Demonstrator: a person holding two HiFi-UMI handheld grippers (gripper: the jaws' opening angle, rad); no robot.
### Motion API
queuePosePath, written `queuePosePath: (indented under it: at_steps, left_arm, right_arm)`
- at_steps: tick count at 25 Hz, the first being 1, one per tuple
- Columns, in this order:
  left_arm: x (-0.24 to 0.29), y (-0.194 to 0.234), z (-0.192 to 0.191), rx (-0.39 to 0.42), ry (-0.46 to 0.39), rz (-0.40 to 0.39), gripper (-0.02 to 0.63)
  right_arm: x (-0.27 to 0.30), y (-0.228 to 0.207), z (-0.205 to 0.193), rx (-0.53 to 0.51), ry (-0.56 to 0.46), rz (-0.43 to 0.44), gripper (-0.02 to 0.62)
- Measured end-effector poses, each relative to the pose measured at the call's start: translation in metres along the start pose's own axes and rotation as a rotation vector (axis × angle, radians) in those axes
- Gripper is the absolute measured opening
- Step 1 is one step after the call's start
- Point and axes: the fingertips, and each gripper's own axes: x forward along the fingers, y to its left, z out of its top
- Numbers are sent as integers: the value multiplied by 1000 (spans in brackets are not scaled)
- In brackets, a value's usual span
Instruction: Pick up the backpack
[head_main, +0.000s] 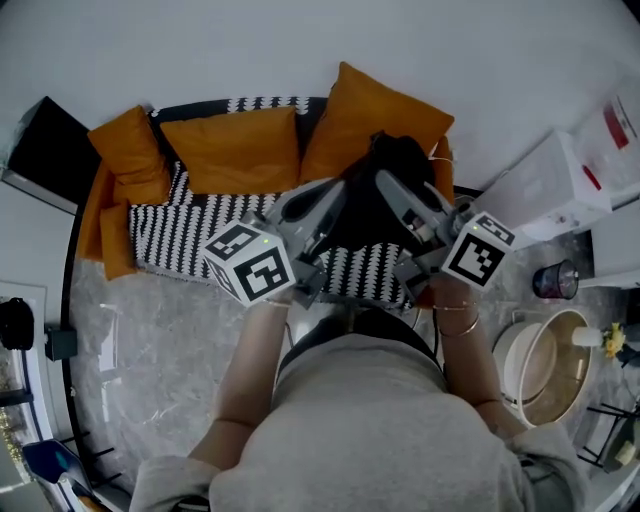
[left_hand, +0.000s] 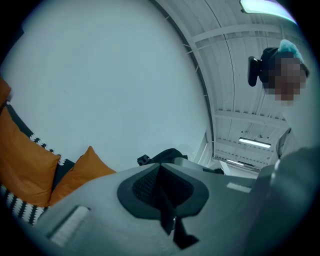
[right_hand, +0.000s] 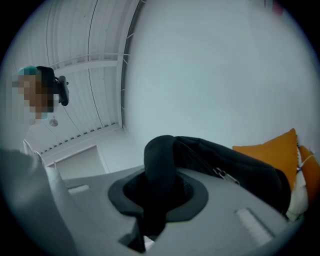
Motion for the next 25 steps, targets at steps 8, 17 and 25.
queuePosePath:
  at_steps: [8,17,25]
  left_arm:
    - [-2,0,-2,-2,-5,6,8]
    - [-4,5,-5,-6,-1,28,8]
    - [0,8,-11,-8,12,40,8]
  right_arm:
    - [-2,-3,3,2,-19,-21,63]
    - [-2,-5,-3,18,-13,-21,63]
    - [1,0,-8,-3,33,11,63]
